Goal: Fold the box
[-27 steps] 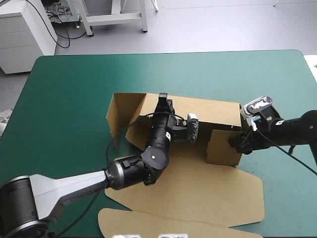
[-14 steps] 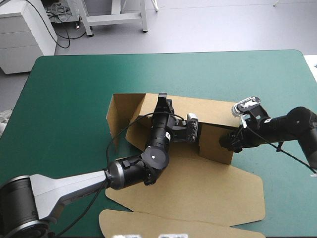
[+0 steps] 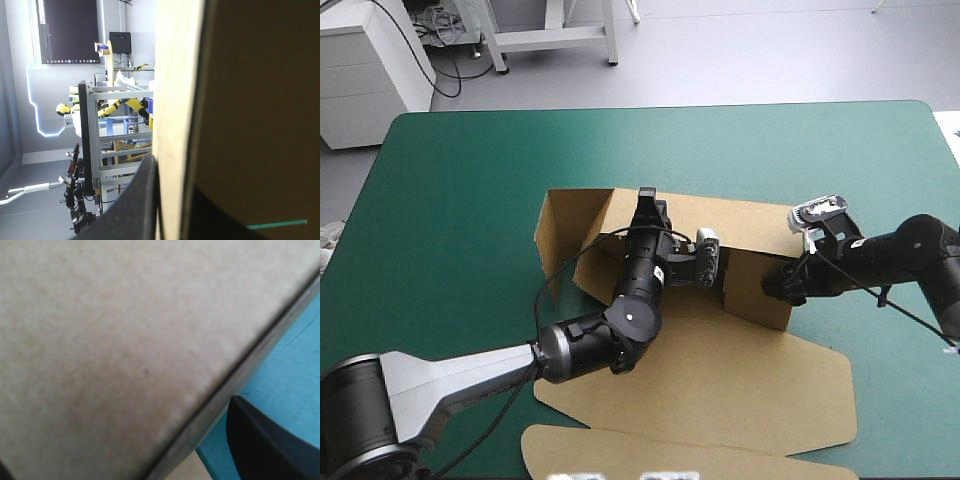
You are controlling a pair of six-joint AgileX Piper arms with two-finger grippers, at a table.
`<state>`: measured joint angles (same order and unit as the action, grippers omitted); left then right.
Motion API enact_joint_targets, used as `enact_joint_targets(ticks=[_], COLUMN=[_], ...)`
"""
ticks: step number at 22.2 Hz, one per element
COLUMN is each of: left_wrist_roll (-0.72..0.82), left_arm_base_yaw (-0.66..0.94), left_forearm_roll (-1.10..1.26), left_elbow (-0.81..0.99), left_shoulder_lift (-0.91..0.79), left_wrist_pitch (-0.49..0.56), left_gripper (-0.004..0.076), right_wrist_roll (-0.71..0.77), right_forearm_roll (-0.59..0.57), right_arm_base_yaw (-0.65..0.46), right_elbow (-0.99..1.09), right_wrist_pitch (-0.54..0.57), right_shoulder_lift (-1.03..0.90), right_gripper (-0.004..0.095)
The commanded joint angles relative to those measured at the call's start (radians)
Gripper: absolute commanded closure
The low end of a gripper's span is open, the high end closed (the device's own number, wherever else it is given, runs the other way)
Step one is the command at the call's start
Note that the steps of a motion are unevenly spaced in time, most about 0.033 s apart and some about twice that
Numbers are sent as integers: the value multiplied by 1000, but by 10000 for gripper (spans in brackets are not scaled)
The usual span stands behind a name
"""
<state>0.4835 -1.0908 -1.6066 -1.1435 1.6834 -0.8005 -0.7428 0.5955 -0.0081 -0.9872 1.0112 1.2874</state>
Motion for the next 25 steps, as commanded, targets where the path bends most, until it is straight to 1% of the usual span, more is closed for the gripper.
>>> enact_joint_targets(ticks=[1, 5, 8, 9, 11, 12, 13, 15, 16, 18, 20, 22, 23, 25], left_wrist_roll=[20, 20, 20, 20, 20, 20, 20, 20, 20, 20, 20, 20, 20, 20], left_arm_base_yaw=[-5, -5, -5, -5, -5, -5, -5, -5, -5, -5, -5, -5, -5, -5], left_forearm_roll=[18, 25, 27, 27, 27, 27, 27, 27, 27, 27, 27, 27, 27, 27], left_elbow=[-21, -21, -21, -21, -21, -21, -21, -21, -21, -21, -21, -21, -21, -21], left_shoulder_lift=[-34, -34, -34, -34, -34, -34, -34, -34, -34, -34, -34, -34, -34, -34], left_wrist_pitch=[32, 32, 32, 29, 29, 29, 33, 33, 33, 38, 43, 43, 43, 43], left_gripper=[734, 734, 734, 734, 734, 734, 734, 734, 734, 734, 734, 734, 734, 734], right_wrist_roll=[14, 59, 68, 62, 54, 28, -12, -145, -231, -305, -320, -320, -322, -331], right_forearm_roll=[76, 24, -5, -4, -1, 16, 64, 230, 318, 384, 389, 385, 385, 385], right_arm_base_yaw=[8, 8, 8, 8, 8, 8, 8, 8, 8, 8, 8, 8, 8, 8], right_elbow=[-20, -20, -16, 10, 108, 166, 217, 284, 300, 300, 300, 304, 306, 308], right_wrist_pitch=[43, 50, 47, 18, -98, -187, -273, -404, -438, -440, -440, -463, -476, -503], right_shoulder_lift=[-45, -85, -117, -144, -195, -215, -229, -236, -229, -203, -195, -190, -190, -190], right_gripper=[265, 266, 296, 320, 362, 374, 383, 386, 386, 386, 386, 392, 428, 570])
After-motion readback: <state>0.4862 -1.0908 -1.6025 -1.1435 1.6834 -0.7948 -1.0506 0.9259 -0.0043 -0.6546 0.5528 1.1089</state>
